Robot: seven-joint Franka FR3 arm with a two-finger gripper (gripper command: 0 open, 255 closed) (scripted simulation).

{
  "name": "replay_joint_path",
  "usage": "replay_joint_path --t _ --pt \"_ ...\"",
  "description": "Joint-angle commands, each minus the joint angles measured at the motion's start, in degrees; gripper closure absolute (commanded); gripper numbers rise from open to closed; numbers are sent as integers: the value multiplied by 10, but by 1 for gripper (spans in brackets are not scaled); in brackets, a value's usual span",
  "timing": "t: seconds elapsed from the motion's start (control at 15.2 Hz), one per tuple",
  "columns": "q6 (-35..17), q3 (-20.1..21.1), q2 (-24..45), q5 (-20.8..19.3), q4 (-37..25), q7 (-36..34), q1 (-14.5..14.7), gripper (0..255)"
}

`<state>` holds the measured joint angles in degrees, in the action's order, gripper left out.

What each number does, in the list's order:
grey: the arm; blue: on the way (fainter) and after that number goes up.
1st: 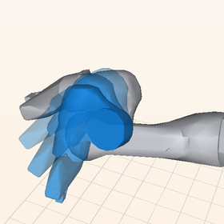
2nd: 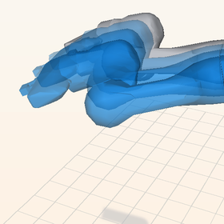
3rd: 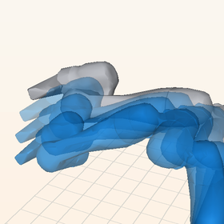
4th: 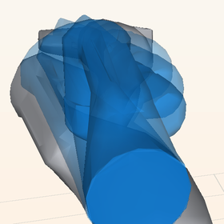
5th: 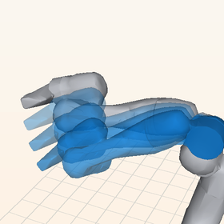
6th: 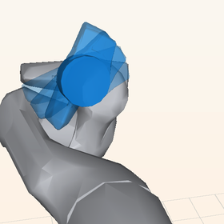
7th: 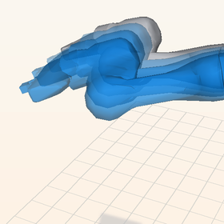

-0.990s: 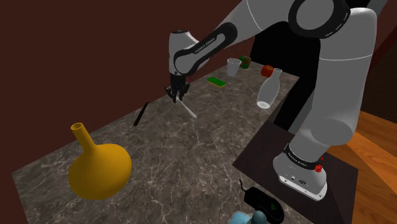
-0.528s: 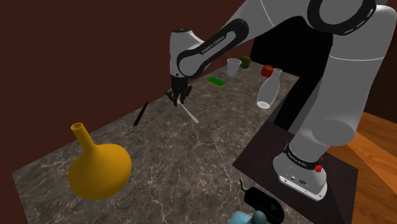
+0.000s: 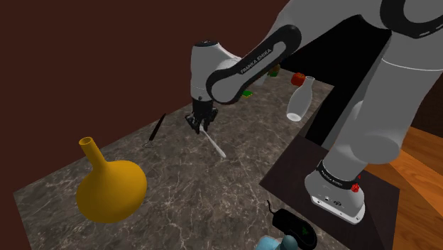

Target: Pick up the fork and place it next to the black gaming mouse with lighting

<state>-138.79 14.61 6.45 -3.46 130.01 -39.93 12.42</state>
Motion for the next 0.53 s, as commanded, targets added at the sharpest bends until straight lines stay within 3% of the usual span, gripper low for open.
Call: replay_joint_path --t 0.0,0.46 --pt "-9 12 -20 3 29 -26 14 255" --pt "-21 61 -70 18 90 -115 65 255"
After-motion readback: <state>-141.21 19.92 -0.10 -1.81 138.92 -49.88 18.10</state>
